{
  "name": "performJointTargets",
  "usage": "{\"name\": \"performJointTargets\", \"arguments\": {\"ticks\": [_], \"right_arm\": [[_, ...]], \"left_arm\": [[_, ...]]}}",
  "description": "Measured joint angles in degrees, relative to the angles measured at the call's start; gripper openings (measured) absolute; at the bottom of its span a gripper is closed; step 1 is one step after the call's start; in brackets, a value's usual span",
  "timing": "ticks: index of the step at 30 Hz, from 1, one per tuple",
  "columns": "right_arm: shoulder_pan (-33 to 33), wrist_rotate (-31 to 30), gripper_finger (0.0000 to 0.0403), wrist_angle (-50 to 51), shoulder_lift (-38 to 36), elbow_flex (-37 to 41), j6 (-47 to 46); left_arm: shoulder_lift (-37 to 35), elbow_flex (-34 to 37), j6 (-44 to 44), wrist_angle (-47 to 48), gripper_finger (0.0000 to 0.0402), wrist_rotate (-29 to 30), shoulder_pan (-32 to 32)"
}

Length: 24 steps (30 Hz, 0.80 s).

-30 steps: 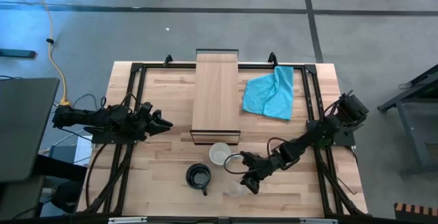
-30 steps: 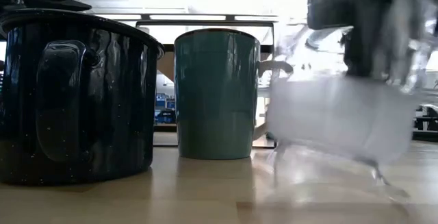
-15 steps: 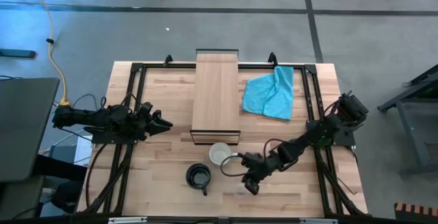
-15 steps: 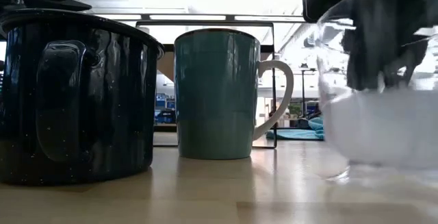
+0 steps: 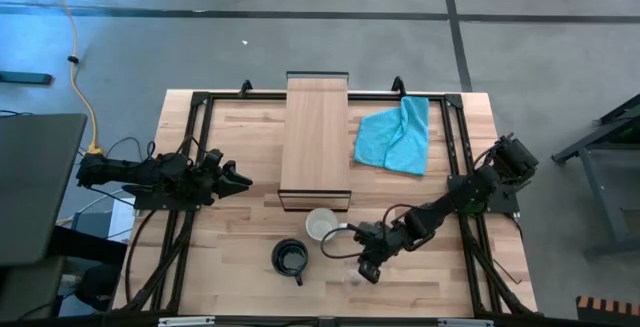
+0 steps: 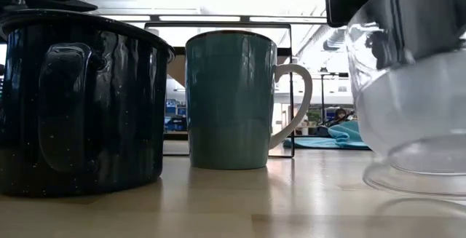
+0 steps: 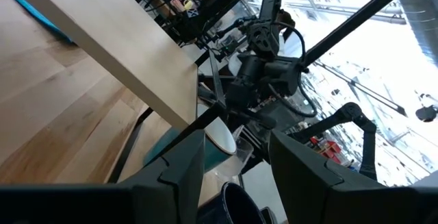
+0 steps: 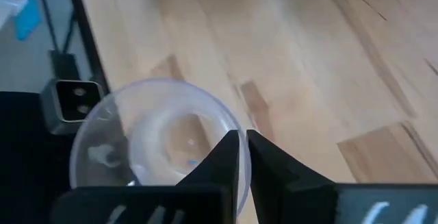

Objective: Stack small to large cups/mugs on shelf
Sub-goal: Put the transparent mug on the shelf

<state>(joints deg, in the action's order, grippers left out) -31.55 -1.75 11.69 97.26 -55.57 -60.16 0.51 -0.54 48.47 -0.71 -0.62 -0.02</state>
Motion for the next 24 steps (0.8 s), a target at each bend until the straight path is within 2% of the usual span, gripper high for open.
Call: {"name": "performJointTargets", "arguments": {"ticks": [13,24], "right_arm": [[0.0,-0.02,0.001,4.83,-0.72,-0.09,0.11],[0.02,-4.02,0.0001,13.43,-5.1,-0.07,1.12]], "left_arm": [[0.0,0.0,0.85,0.02,0.0152,0.04,-0.01],[-0.02,0.0,0.68,0.02,0.0152,0.17,0.01]]}}
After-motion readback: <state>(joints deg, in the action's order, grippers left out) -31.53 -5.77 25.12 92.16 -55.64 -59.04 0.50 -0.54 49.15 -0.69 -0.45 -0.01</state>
